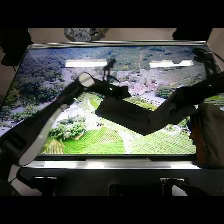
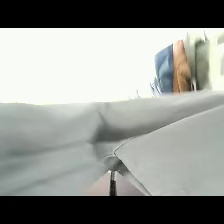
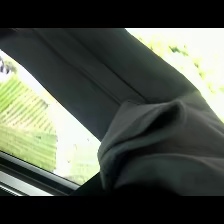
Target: Fold the shirts.
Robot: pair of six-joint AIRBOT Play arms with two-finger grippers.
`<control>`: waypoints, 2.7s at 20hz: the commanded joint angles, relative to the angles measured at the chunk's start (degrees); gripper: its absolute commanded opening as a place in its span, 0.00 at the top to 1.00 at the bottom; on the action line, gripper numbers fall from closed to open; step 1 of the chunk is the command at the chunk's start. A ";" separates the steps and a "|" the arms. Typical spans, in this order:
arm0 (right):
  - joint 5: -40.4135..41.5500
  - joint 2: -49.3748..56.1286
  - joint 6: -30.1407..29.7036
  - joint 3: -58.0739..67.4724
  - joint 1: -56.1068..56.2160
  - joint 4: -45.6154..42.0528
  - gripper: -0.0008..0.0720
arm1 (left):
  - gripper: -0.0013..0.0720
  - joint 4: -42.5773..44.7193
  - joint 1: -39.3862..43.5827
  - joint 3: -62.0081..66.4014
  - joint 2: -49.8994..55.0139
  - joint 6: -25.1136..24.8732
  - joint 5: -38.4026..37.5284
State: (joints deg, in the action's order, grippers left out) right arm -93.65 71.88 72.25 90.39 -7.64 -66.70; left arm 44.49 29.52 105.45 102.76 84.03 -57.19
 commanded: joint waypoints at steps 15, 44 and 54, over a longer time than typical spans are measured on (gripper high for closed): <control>24.26 25.40 6.64 0.00 21.20 20.87 0.92 | 0.95 13.62 -15.32 -0.02 -22.51 -2.25 -11.39; 34.05 18.45 -1.99 -31.91 6.91 23.87 0.16 | 0.95 18.60 -14.67 -0.02 -22.45 -2.60 -13.81; 24.22 11.41 -15.04 -22.05 1.57 27.56 0.92 | 0.95 19.23 -14.69 -0.02 -22.45 -2.64 -13.81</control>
State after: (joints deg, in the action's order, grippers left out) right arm -65.41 86.85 58.81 63.64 -2.17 -37.21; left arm 63.20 14.85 105.45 80.34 81.41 -70.98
